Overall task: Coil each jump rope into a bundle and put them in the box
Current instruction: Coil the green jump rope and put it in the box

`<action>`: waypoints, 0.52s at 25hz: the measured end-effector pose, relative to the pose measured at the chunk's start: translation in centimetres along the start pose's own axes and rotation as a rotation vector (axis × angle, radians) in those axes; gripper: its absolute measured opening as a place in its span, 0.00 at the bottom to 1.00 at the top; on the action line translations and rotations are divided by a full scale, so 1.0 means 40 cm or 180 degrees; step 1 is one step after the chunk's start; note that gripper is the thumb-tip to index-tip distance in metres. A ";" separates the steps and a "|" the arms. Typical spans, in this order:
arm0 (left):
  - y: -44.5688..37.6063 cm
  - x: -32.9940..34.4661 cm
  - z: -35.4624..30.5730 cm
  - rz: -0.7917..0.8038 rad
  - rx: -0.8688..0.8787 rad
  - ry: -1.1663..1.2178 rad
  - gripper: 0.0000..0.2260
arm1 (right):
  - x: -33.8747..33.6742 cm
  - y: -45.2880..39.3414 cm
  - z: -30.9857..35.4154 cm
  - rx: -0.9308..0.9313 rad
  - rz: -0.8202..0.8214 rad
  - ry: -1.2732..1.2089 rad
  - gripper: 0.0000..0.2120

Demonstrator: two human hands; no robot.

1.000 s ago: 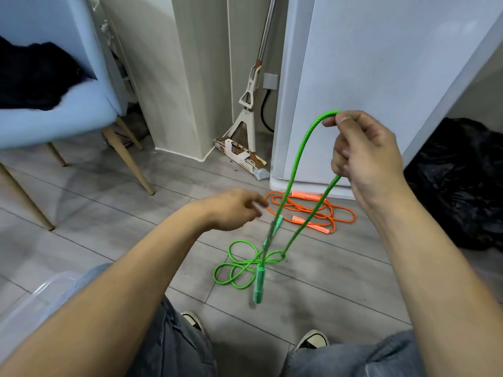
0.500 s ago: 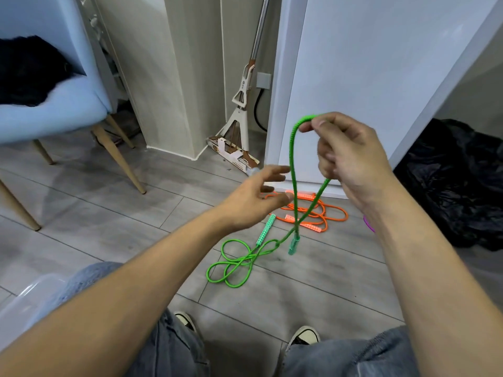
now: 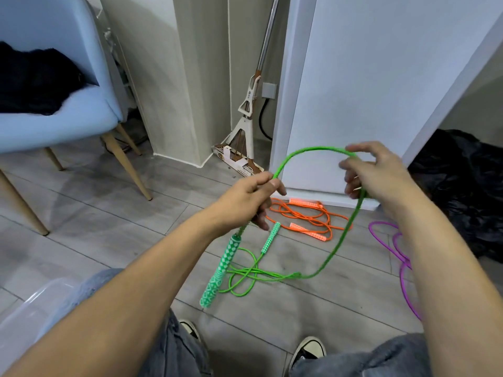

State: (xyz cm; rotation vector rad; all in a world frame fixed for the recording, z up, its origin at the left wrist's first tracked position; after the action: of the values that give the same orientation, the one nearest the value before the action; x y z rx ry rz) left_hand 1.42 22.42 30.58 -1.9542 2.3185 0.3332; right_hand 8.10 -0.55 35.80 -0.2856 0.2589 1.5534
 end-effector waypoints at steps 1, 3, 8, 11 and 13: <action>0.003 0.002 -0.025 -0.0007 0.0088 0.0299 0.14 | 0.035 0.019 -0.006 0.0133 0.0645 0.0336 0.22; 0.009 0.004 -0.061 0.0065 0.0205 0.0595 0.14 | 0.096 0.049 -0.022 0.0121 0.1407 0.1268 0.36; 0.024 -0.011 -0.080 0.0142 0.0181 0.0647 0.13 | 0.182 0.067 0.043 -0.2228 -0.0039 0.1494 0.28; 0.019 -0.046 -0.082 -0.0105 0.0116 0.0717 0.13 | 0.197 0.066 0.053 -0.1720 0.0157 -0.0351 0.12; 0.006 -0.073 -0.075 -0.0271 -0.0060 0.0889 0.13 | 0.187 0.054 0.048 -0.1074 0.0147 -0.1135 0.12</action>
State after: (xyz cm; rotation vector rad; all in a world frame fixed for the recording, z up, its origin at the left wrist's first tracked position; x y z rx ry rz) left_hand 1.91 24.59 34.14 -2.2279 2.3864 0.0789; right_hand 5.93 7.13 35.02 -0.2602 -0.2803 1.6600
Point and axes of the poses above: each hand's wrist, its own y-axis away from the middle knuckle, its own x-axis out of the palm, z = x × y, the point moved 3 cm from there along -y, towards the middle knuckle, and after that the axes turned 4 degrees about -x, right-handed, at the moved point
